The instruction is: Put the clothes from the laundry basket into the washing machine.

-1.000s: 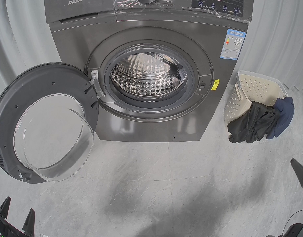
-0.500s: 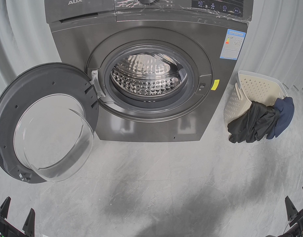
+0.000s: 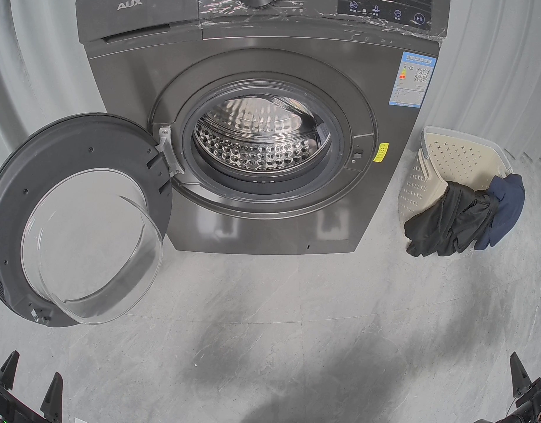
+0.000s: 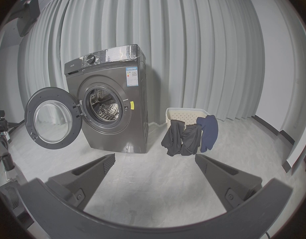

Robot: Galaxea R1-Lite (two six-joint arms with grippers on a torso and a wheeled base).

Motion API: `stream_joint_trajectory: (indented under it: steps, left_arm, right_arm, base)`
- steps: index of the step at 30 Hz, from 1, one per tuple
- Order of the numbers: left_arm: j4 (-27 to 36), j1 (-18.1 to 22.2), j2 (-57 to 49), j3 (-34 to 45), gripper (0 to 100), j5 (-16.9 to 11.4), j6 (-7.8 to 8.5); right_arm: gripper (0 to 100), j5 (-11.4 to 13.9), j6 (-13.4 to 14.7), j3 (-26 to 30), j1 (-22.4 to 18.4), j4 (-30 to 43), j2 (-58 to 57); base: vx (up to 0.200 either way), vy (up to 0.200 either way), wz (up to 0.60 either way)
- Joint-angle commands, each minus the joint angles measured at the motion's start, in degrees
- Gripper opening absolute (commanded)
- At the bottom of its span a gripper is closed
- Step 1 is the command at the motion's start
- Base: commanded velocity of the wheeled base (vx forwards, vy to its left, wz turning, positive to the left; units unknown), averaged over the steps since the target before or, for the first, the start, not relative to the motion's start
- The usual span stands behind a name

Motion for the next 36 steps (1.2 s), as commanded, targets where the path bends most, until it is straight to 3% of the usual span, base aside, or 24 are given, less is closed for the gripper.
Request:
stream_joint_trajectory:
  steps: [1, 6, 36]
  left_arm:
    - [0.0, 0.0, -0.9, 1.0, 100, -0.1, -0.12]
    - [0.0, 0.0, -0.9, 1.0, 100, 0.0, -1.00]
    - [0.1, 0.0, -0.9, 1.0, 100, 0.0, -0.56]
  right_arm:
    - [100, 0.0, -0.1, 1.0, 0.0, 0.0, 0.2]
    - [100, 0.0, -0.1, 1.0, 0.0, 0.0, 0.2]
    - [100, 0.0, -0.1, 1.0, 0.0, 0.0, 0.2]
  base:
    - [0.000, -0.200, 0.00]
    - [0.000, -0.200, 0.00]
    - [0.000, -0.200, 0.00]
